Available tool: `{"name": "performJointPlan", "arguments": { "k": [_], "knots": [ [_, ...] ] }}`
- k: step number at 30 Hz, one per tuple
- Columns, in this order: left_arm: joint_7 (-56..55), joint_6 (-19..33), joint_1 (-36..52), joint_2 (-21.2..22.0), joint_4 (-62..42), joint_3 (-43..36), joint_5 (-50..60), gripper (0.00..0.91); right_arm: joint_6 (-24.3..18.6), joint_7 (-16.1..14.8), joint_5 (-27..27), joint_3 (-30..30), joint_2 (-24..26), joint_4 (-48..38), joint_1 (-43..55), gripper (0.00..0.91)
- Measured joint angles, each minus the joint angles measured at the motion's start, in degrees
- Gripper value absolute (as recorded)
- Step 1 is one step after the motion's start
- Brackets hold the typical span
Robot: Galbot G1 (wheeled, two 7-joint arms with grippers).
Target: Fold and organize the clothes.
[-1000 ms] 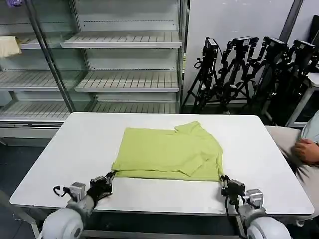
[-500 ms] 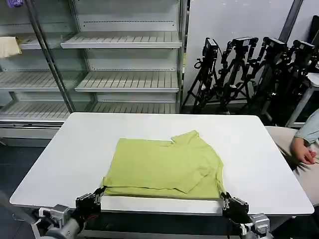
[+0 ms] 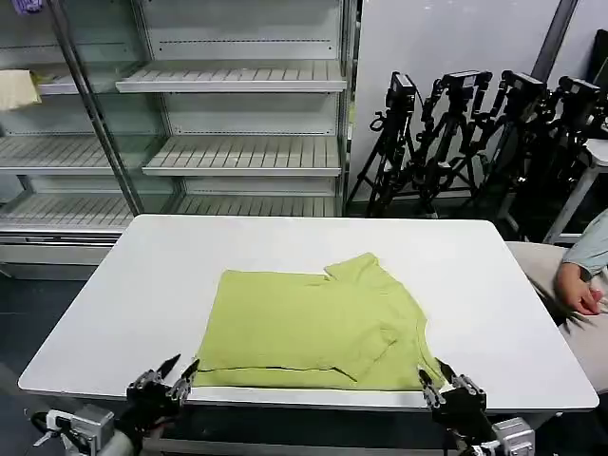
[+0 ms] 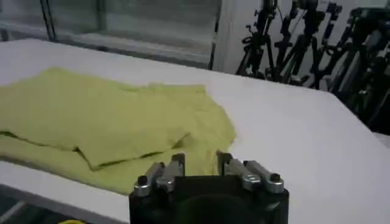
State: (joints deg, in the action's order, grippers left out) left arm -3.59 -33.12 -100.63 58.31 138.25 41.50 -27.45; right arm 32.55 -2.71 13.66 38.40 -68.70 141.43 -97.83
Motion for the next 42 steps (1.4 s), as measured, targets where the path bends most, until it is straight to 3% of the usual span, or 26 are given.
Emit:
{"name": "performJointPlan", "arguments": {
  "k": [7,22,42],
  "knots": [
    [-0.1,0.0,6.2,-2.7,-1.9,-0.8,-2.3,0.907,0.4,2.4,0.9,-3.9,1.7,-6.1,11.9,0.907],
    [-0.1,0.0,30.5,-4.7,-16.8,-13.7,-5.0,0.907,0.6,8.0,3.5,-15.6,-0.6,-26.7,37.2,0.907],
    [0.1,0.0,48.3,-3.6,-33.1,-25.2,-5.6,0.907,0.7,10.0,6.6,-23.6,-2.1,-49.0,55.5,0.907]
  ]
}}
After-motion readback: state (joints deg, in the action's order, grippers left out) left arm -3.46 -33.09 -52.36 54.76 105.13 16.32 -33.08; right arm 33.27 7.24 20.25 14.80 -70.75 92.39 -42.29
